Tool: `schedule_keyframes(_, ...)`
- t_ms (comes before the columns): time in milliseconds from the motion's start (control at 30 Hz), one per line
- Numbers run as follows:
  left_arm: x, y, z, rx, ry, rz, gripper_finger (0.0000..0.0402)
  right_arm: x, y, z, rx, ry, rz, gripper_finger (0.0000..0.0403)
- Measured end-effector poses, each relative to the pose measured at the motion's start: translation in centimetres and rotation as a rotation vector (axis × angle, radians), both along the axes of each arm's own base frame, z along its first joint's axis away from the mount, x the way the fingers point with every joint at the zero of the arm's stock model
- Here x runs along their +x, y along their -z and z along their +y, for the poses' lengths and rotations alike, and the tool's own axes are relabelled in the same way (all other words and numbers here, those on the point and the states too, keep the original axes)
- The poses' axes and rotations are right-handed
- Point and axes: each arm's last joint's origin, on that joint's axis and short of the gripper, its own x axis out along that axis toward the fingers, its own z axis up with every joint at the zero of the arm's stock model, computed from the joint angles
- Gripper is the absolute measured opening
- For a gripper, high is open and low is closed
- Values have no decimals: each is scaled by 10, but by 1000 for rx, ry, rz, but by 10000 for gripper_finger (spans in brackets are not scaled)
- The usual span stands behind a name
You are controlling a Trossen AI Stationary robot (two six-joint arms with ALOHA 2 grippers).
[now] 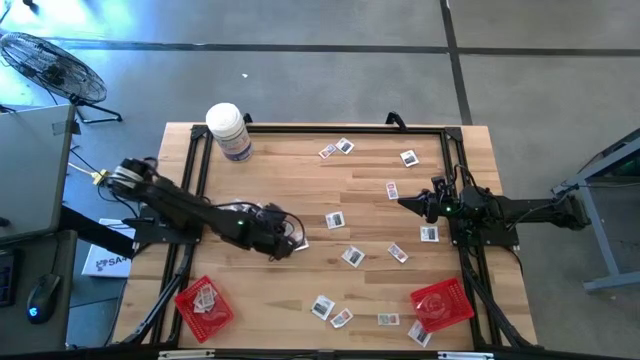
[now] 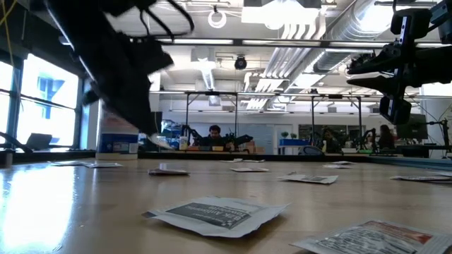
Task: Pick & Place First Aid Supplies
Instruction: Put the ointment pack into the left red bin
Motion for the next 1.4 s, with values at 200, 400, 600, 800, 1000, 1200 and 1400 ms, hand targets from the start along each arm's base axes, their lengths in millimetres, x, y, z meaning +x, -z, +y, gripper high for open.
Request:
schedule_keyframes(200,-37,-48,-14,-102,112,171,0,0,0,0,0,0,0,64)
schedule_keyframes(400,-80,-81,-39,-370,168,429,0,0,1,0,0,0,8,64)
schedule_keyframes(600,-110,-85,-77,-583,164,597,0,0,1,0,0,-1,11,64)
schedule_keyframes(800,-126,-76,-108,-569,115,590,0,0,1,0,0,-2,13,64)
schedule_keyframes(1000,-125,-53,-129,-500,95,626,0,0,1,0,0,-1,14,64)
schedule_keyframes(1200,-120,-30,-139,-457,59,743,0,0,1,0,0,-1,15,64)
schedule_keyframes(1400,-121,-20,-138,-417,41,777,0,0,1,0,0,-1,15,64)
